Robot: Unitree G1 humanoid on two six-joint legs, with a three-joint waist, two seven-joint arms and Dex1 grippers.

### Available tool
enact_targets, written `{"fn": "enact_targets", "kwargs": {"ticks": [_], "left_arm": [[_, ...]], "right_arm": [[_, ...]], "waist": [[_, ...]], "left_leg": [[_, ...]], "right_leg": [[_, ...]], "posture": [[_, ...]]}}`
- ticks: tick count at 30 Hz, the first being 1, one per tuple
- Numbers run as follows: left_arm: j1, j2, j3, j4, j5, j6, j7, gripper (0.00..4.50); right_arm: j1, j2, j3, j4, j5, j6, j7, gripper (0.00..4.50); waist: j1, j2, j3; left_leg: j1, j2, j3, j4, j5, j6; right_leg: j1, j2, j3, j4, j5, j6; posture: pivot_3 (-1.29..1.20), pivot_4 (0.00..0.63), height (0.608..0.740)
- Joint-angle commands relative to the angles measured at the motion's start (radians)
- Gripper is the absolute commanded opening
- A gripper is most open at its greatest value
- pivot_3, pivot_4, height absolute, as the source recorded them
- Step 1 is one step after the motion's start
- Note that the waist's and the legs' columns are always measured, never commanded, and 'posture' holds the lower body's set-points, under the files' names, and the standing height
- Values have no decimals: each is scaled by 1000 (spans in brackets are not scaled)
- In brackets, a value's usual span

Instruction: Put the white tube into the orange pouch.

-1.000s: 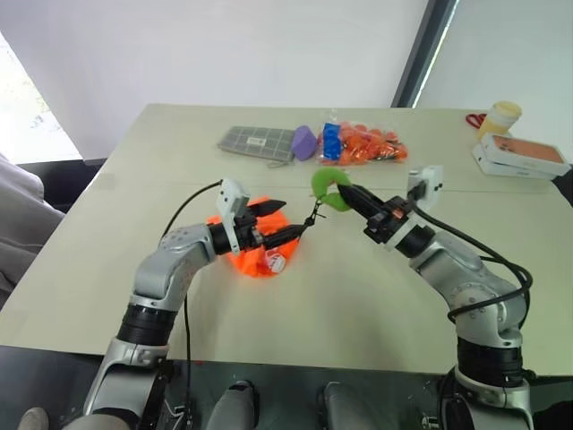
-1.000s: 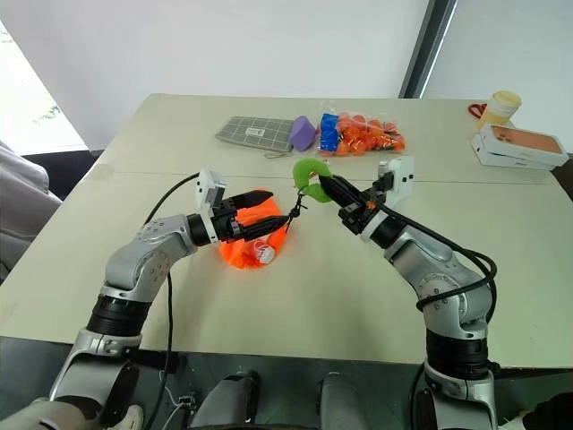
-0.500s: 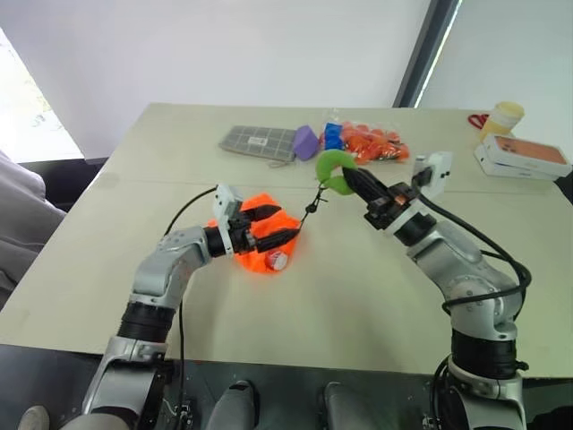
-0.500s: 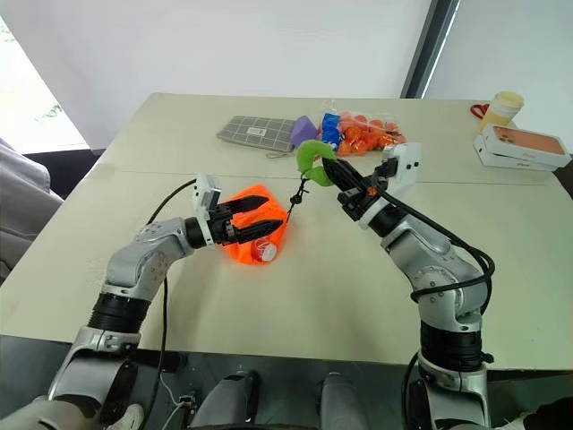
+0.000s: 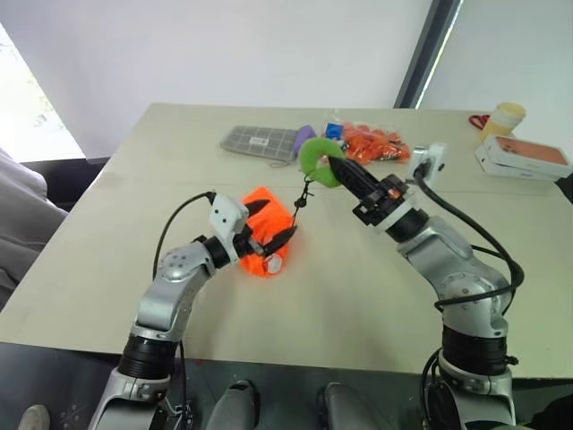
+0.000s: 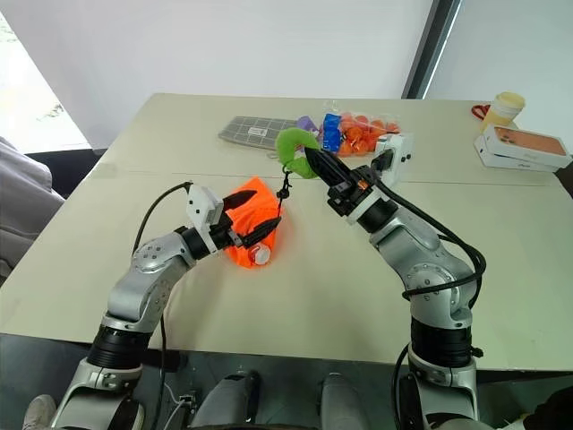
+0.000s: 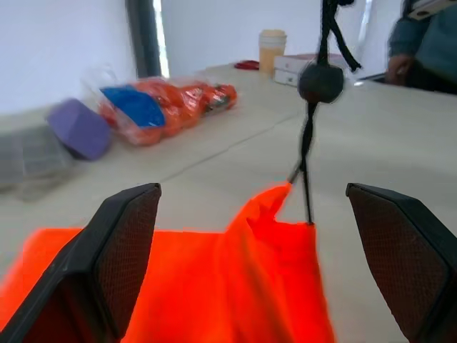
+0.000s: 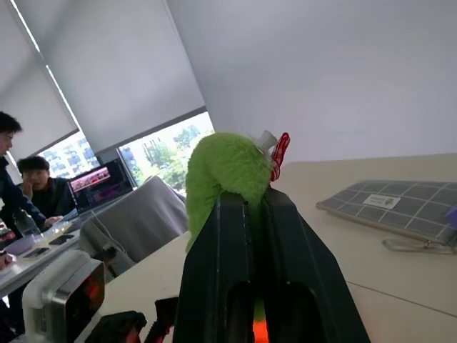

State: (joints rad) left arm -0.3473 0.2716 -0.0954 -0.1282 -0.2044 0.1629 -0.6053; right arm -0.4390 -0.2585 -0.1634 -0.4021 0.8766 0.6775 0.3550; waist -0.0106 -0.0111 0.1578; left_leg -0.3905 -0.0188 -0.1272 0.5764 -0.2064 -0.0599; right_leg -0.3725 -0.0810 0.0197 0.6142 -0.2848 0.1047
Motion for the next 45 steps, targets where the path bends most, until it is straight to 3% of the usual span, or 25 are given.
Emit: {"fn": "enact_targets", "kwargs": {"ticks": [1, 6, 15, 23, 27, 31, 36, 45], "left_arm": [[15, -4, -73, -47, 149, -138, 74, 4450], [65, -81, -112, -61, 181, -153, 156, 4450], [117, -69, -122, -69, 156, -149, 124, 4450], [120, -92, -129, -67, 139, -125, 118, 4450], [107, -125, -85, -74, 46, -40, 117, 4450], [56, -149, 37, -75, -237, 216, 72, 4450], [-86, -68, 122, 83, -397, 379, -83, 4450], [-310, -22, 66, 420, -382, 448, -327, 4450]], "right_arm": [[-4, -8, 12, -20, -13, -31, 22, 0], [10, -17, 44, 4, -87, -51, 20, 0], [45, 11, 38, 95, -302, -190, -89, 0], [58, 32, 40, 143, -379, -189, -155, 0], [67, 37, 37, 137, -380, -189, -151, 0], [67, 38, 36, 135, -375, -192, -135, 0], [56, 41, 41, 132, -363, -194, -103, 0], [52, 51, 49, 110, -363, -193, -74, 0]], "waist": [[0, 0, 0], [0, 0, 0], [-1, 1, 0], [-1, 1, 0], [-3, 1, 0], [-4, 1, 0], [-5, 1, 0], [-5, 1, 0]], "left_leg": [[0, 0, 0, 0, 0, 0], [0, 0, 0, 0, 0, 0], [0, 0, 0, 0, 0, 0], [0, 0, 0, 0, 0, 0], [0, 0, 0, 0, 0, 0], [0, 0, 0, 0, 0, 0], [0, 0, -1, 0, 0, 0], [0, 0, 0, 0, 0, 0]], "right_leg": [[0, 0, 0, 0, 0, 0], [0, 0, 0, 0, 0, 0], [0, 0, 0, 0, 0, 0], [0, 0, 0, 0, 0, 0], [0, 0, 0, 0, 0, 0], [0, 1, -1, 1, 0, 0], [0, 1, -1, 1, 0, 0], [0, 1, -2, 1, 1, 4]], "posture": [[0, 150, 724], [0, 150, 724], [0, 150, 724], [0, 150, 724], [0, 150, 724], [0, 150, 724], [0, 150, 724], [0, 150, 724]]}}
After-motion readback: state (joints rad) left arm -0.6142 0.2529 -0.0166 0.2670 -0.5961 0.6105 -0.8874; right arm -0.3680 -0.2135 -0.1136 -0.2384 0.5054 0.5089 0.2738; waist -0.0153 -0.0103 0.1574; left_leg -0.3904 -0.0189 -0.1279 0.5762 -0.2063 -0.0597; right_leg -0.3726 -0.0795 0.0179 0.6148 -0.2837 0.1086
